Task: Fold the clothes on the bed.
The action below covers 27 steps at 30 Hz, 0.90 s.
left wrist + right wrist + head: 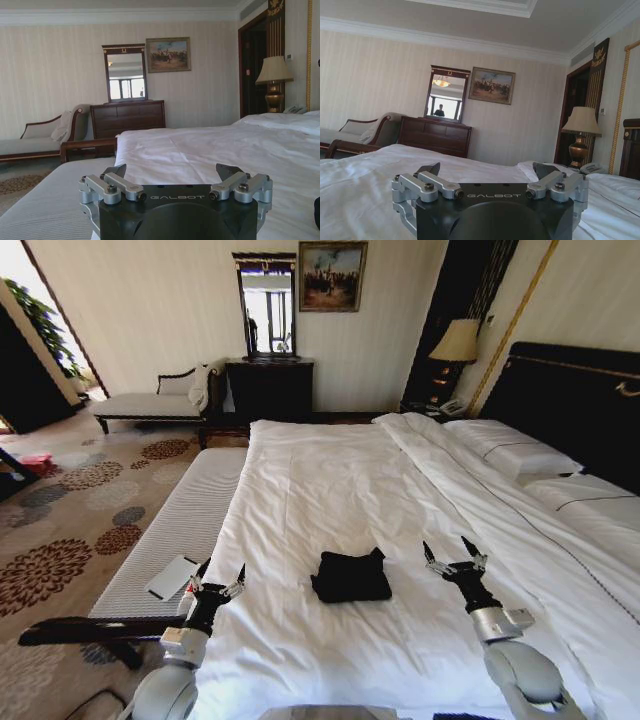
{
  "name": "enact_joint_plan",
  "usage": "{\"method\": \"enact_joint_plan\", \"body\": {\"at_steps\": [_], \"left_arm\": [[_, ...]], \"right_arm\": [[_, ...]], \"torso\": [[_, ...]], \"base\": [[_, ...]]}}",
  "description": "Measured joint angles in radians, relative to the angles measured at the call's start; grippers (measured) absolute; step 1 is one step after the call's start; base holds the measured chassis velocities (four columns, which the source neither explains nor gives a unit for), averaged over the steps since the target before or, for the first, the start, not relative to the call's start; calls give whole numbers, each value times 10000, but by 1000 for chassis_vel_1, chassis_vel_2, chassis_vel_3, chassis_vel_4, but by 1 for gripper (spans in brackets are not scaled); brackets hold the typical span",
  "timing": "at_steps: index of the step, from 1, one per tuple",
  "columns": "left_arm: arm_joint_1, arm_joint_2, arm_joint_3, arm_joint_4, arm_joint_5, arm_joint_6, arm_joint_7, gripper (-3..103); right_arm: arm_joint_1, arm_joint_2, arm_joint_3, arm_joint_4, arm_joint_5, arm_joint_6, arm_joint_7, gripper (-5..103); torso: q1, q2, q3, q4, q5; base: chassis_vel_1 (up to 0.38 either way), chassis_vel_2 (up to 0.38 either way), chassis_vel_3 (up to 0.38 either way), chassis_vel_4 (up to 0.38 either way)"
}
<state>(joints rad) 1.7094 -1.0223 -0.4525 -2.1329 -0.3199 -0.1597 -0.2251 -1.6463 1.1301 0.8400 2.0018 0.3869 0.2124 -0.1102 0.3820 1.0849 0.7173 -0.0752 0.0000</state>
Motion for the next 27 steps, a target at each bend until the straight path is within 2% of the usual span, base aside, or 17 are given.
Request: {"method": "enact_joint_plan", "body": {"at_steps": [27], "left_arm": [[0,0,0,-1,0,0,0,100]], "right_arm": [[0,0,0,0,0,0,0,100]], "torso": [[0,0,0,0,0]], "base": [[0,0,0,0]]}}
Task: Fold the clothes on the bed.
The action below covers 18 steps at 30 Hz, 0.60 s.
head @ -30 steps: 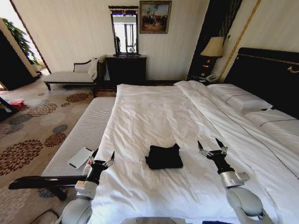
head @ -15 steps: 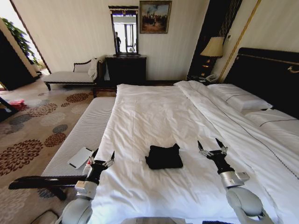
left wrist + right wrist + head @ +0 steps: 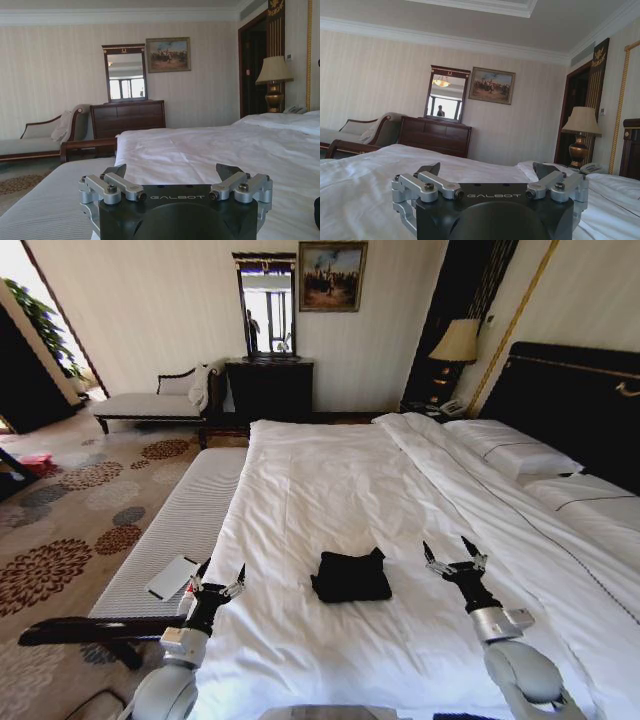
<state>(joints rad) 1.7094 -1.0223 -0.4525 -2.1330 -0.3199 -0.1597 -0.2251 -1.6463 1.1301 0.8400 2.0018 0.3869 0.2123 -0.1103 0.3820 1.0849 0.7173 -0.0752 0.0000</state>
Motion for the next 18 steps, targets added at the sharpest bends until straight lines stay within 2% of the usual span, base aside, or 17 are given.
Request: {"method": "enact_joint_plan", "body": {"at_steps": [18], "left_arm": [[0,0,0,0,0,0,0,100]], "right_arm": [[0,-1,0,0,0,0,0,100]], "torso": [[0,0,0,0,0]], "base": [[0,0,0,0]]}}
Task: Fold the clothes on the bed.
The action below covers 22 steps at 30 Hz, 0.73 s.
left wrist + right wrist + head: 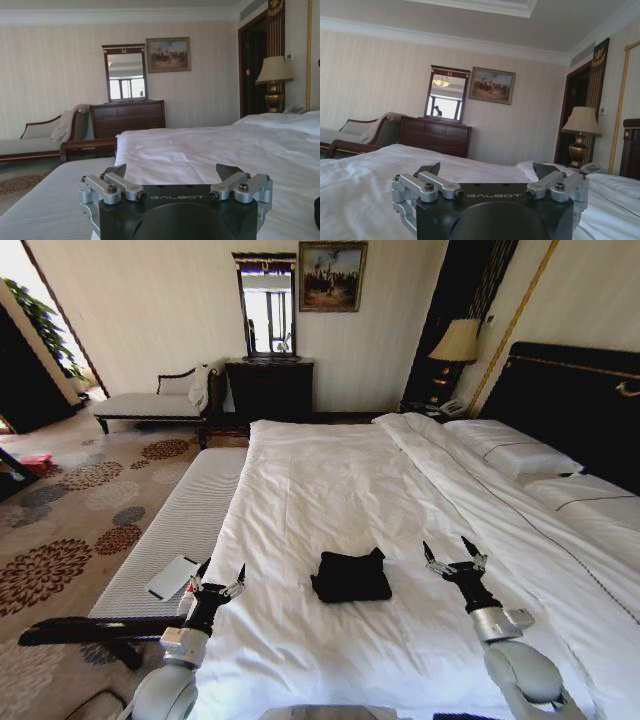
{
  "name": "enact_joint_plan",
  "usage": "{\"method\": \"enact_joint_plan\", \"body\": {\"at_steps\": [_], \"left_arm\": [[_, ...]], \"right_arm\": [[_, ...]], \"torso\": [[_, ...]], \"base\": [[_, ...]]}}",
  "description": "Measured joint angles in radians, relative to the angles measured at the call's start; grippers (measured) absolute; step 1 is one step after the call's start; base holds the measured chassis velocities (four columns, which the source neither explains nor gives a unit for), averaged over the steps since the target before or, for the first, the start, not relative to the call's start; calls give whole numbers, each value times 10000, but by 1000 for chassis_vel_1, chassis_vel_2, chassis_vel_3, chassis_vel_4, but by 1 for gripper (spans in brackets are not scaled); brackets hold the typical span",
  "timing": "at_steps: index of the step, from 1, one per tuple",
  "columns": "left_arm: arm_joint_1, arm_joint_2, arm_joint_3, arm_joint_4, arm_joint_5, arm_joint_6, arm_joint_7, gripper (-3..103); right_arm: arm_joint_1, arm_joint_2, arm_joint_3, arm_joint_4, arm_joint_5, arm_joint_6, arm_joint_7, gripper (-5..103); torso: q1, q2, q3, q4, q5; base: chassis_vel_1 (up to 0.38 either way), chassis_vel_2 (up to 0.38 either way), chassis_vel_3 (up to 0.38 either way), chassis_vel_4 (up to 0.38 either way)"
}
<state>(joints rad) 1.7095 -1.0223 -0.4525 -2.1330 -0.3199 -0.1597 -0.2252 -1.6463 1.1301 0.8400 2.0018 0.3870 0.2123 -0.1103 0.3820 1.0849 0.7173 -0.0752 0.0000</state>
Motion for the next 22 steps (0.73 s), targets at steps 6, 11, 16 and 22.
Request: {"method": "enact_joint_plan", "body": {"at_steps": [6,11,16,22], "left_arm": [[-1,0,0,0,0,0,0,100],[0,0,0,0,0,0,0,100],[0,0,0,0,0,0,0,100],[0,0,0,0,0,0,1,100]], "right_arm": [[0,0,0,0,0,0,0,100],[0,0,0,0,0,0,0,100],[0,1,0,0,0,0,0,100],[0,0,0,0,0,0,0,100]], "torso": [[0,0,0,0,0],[0,0,0,0,0],[0,0,0,0,0],[0,0,0,0,0]], "base": [[0,0,0,0],[0,0,0,0],[0,0,0,0],[0,0,0,0]]}}
